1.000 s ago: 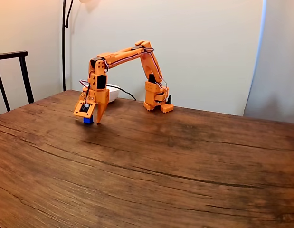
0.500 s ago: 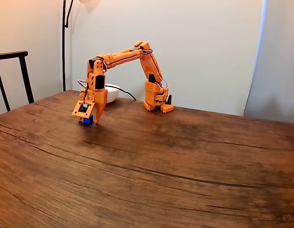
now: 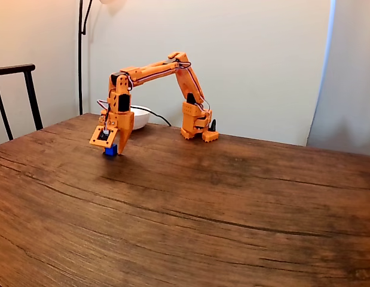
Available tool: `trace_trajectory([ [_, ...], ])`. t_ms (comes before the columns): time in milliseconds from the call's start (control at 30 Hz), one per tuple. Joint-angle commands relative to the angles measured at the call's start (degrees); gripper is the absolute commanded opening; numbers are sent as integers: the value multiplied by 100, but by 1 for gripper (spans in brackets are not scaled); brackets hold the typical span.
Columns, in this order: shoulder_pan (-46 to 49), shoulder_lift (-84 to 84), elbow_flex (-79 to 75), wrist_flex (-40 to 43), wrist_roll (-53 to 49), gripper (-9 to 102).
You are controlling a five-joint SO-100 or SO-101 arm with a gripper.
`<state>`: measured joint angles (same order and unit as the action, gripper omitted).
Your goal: Grasp the cube and drop it in the bowl
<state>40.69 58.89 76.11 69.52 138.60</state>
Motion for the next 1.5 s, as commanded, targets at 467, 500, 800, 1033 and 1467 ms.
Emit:
trace_trajectory([
  [467, 53, 26, 26, 149, 44, 9],
  [500, 35, 44, 26, 158, 44, 9],
  [800, -70, 53, -1688, 1371, 35, 9],
  [1033, -9, 53, -3050, 2391, 35, 9],
  [1467, 545, 624, -3964, 3129, 149, 9],
])
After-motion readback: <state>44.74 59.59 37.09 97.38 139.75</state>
